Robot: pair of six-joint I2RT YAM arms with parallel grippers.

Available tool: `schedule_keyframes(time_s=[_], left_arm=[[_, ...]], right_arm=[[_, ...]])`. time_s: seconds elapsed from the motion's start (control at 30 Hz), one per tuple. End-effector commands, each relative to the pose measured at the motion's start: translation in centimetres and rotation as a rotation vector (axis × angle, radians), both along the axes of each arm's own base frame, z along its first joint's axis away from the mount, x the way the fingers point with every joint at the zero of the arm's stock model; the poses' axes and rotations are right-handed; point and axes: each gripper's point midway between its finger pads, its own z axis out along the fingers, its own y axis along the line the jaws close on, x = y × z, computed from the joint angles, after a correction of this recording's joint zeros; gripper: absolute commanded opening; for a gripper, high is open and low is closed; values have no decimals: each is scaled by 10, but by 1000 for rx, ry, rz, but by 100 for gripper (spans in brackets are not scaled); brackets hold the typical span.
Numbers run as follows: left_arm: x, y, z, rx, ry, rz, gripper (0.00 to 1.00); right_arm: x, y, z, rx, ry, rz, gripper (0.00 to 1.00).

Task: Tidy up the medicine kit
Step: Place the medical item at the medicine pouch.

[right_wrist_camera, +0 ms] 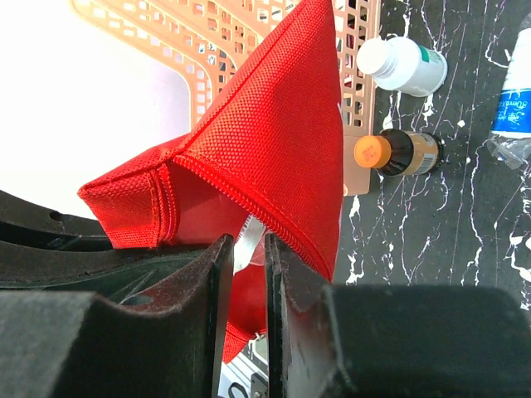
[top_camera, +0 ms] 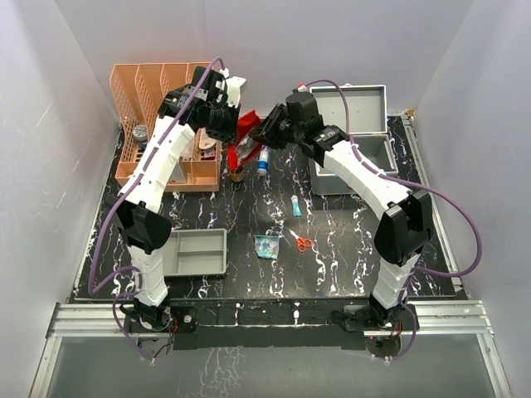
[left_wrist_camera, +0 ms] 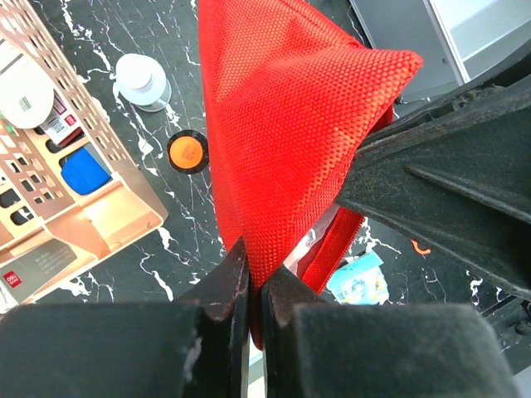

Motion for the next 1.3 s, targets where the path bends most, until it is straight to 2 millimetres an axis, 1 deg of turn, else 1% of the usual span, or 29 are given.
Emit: schedule_keyframes(time_s=[0.0,0.17,0.3,0.53,0.6,0.73,0.87,1.0,1.07,1.17,1.27], left_arm=[[-9,0,11,-9,-15,-14,0],[-9,-1,11,-12,-12,-17,0],[-9,-2,10,-14,-10,-16,0],[-7,-4,12,-23,-17,-16,0],[-8,-4,11,-23,-15,-18,0],[-7,-5,11,-26,-16,-18,0],[-7,-6,12,-32,-17,-18,0],[-7,-7,12,-35,-15,-19,0],[-7,-7,12,-35,-17,-20,0],[-8,-7,11,-37,-11,-20,0],[-8,-7,11,-37,-12,-19,0]], right_arm=[[2,-4,30,30,-81,-10,20],[3,2,25,39,-61,10,20],[5,10,24,53,-55,34,19],[5,20,15,51,-37,61,15],[5,24,15,56,-36,68,12],[6,31,12,54,-29,88,0],[4,40,7,56,-16,106,0],[2,53,-3,48,7,131,0],[0,57,-5,44,9,140,0],[-2,60,-8,37,12,145,0],[-4,59,-10,13,23,149,0]])
